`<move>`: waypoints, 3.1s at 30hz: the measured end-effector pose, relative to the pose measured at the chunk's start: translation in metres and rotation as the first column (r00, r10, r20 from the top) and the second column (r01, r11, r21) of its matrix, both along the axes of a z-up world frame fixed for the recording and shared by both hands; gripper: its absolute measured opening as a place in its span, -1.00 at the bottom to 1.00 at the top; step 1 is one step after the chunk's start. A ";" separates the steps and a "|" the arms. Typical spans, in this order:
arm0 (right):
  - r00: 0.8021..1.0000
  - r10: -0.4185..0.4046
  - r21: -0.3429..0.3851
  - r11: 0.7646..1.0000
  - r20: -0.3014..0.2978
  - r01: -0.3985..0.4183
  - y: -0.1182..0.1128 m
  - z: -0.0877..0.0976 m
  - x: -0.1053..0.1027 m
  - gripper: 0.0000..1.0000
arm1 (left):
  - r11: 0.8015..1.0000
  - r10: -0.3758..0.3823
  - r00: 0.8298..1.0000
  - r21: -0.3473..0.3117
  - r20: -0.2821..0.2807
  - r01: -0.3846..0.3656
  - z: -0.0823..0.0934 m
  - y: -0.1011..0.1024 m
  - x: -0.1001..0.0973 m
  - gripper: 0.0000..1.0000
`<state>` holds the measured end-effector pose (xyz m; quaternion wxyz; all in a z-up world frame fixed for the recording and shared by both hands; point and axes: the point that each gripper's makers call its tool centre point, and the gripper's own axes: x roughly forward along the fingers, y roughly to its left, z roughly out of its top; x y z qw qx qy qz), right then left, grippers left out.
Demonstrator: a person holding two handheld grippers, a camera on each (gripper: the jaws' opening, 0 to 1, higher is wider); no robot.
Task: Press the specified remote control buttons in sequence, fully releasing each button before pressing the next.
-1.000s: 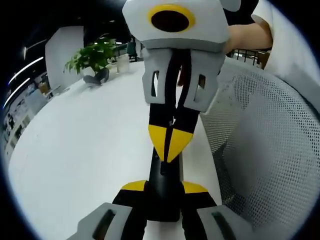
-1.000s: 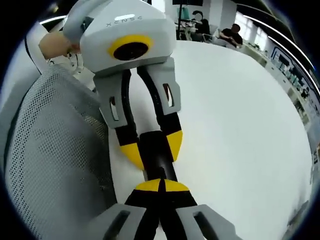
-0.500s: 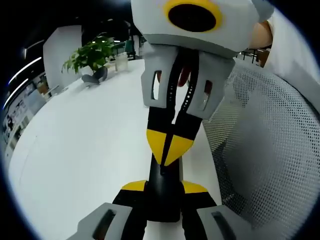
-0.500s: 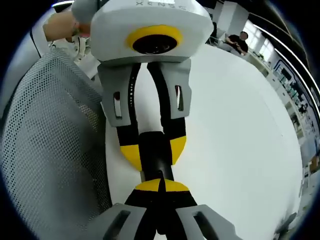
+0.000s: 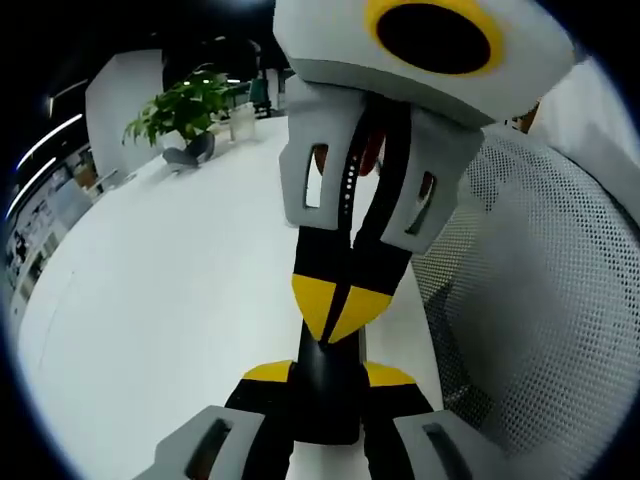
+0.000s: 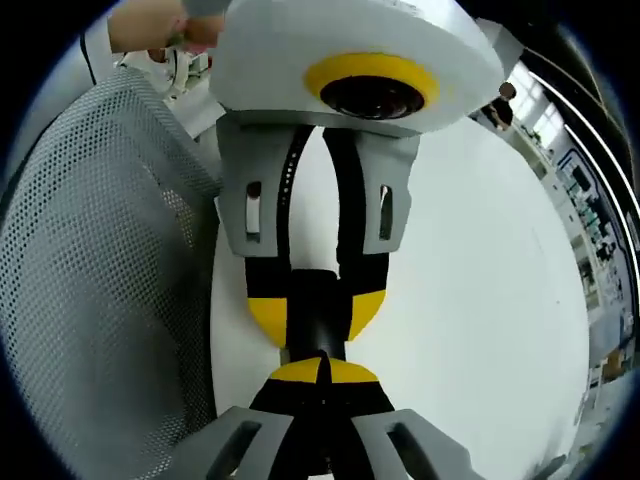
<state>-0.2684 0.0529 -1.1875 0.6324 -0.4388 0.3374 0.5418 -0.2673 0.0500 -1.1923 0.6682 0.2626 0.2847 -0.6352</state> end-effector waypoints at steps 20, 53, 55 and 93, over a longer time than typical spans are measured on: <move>0.994 -0.106 0.109 0.988 -0.039 0.110 0.008 0.002 0.011 -1.00 | 0.995 0.042 0.999 0.094 -0.008 -0.041 -0.001 -0.002 -0.001 -0.54; 0.967 -0.108 0.369 0.910 -0.232 0.190 0.023 0.005 0.001 -1.00 | 0.990 0.091 0.996 0.112 -0.015 -0.089 -0.003 -0.001 -0.001 -0.53; 0.957 -0.108 0.385 0.899 -0.268 0.209 0.019 0.006 -0.003 -1.00 | 0.990 0.095 0.995 0.106 -0.014 -0.093 -0.002 -0.001 -0.001 -0.53; 0.969 -0.078 0.274 0.951 -0.235 0.143 -0.045 -0.006 -0.001 -0.55 | 0.869 0.468 0.865 -0.084 -0.183 -0.488 0.024 -0.005 0.012 -0.01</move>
